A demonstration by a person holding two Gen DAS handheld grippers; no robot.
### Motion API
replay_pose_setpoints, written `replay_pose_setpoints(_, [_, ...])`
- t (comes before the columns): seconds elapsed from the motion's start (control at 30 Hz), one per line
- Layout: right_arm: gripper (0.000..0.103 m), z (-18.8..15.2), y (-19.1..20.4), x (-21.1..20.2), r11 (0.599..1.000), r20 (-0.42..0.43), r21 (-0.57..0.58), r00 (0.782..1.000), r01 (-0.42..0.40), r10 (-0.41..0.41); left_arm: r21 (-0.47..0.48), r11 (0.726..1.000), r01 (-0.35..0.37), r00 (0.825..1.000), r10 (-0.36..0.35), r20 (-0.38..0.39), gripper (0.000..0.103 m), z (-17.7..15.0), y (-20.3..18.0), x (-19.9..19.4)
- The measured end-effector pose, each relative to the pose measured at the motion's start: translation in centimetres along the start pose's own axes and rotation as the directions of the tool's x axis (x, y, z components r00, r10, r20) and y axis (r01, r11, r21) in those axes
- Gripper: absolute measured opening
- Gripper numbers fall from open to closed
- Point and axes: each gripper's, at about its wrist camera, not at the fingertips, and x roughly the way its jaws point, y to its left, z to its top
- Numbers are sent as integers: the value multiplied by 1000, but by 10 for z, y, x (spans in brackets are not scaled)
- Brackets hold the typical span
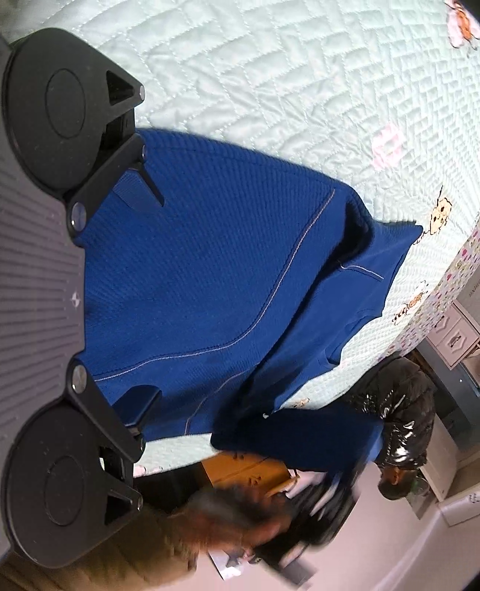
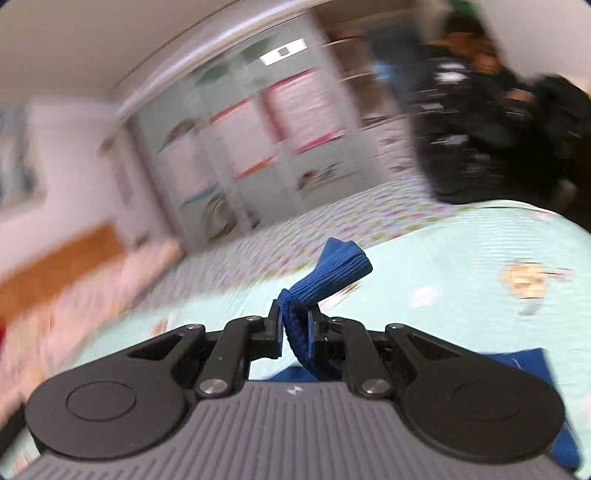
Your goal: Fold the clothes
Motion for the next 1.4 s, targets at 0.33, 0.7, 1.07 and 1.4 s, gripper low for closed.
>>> replay_pose_setpoints(0.33, [16,-154,138,81,700,-174,-715,970,-4,-172,-43,995,91,996,-90,18,101,0,23,-11])
replay_pose_setpoints(0.7, [70,-123,144,41,813,-168,-564,984,-146,59,-60,991,116,993,-114,33,102,2,31,-18])
replay_pose_setpoints(1.07, [16,-118,75,94,999,-392,-48,920,-6,-13,-36,996,85,996,-84,21,102,1,26,-15])
replay_pose_setpoints(1.4, [21,-117,64,59,998,-383,-10,922,-69,60,-13,999,32,999,-32,17,102,1,16,-14])
